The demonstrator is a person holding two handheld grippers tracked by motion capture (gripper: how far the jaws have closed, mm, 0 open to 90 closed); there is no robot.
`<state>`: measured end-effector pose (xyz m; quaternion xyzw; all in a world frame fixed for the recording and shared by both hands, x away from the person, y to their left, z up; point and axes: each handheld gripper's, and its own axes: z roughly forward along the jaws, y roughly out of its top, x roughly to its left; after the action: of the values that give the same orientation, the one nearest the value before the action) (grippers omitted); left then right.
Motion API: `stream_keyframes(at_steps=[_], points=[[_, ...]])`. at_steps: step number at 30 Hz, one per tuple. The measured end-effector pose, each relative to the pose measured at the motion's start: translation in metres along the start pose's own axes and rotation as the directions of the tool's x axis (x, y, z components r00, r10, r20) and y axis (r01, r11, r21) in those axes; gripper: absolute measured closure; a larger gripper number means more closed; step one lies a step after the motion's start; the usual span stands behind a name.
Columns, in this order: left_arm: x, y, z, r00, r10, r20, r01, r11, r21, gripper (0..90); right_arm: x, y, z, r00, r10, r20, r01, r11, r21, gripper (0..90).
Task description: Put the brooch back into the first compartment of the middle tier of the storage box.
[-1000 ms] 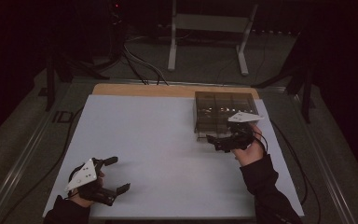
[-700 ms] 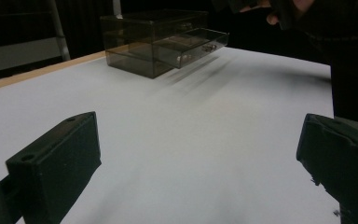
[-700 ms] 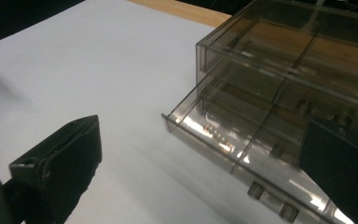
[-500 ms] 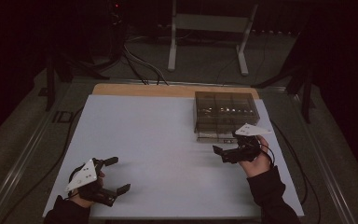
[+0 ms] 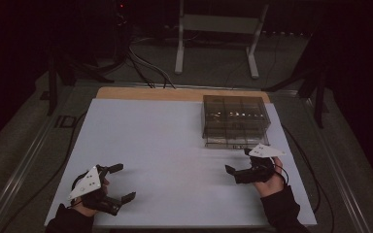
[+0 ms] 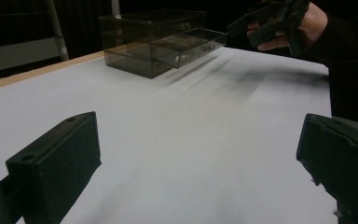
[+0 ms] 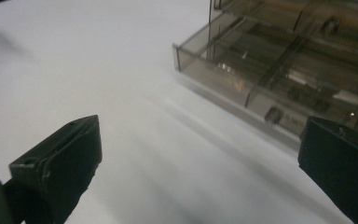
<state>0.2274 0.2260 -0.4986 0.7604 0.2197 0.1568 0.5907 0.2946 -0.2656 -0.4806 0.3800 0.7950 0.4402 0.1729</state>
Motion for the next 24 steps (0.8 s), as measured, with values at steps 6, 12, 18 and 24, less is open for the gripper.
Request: stream_keyframes(at_steps=[6, 12, 18, 24], points=[[0.0, 0.0, 0.001, 1.0, 0.001, 0.002, -0.001, 1.0, 0.004, 0.3, -0.004, -0.018, -0.005, 0.9999, 0.008, -0.008, -0.008, 1.0, -0.006, 0.0], [0.0, -0.001, 0.0, 1.0, 0.0, -0.001, 0.0, 1.0, 0.004, 0.3, -0.009, -0.03, -0.013, 0.9999, 0.01, 0.0, -0.01, 1.0, -0.007, 0.0], [0.0, -0.001, 0.0, 1.0, 0.0, -0.003, 0.0, 1.0, 0.005, 0.3, -0.014, -0.042, -0.02, 0.9987, 0.05, -0.01, -0.05, 0.999, 0.004, 0.0], [0.0, -0.001, 0.0, 1.0, 0.0, -0.001, 0.0, 1.0, 0.008, 0.3, -0.02, -0.051, -0.022, 0.9974, 0.07, -0.015, -0.07, 0.997, 0.011, 0.0]])
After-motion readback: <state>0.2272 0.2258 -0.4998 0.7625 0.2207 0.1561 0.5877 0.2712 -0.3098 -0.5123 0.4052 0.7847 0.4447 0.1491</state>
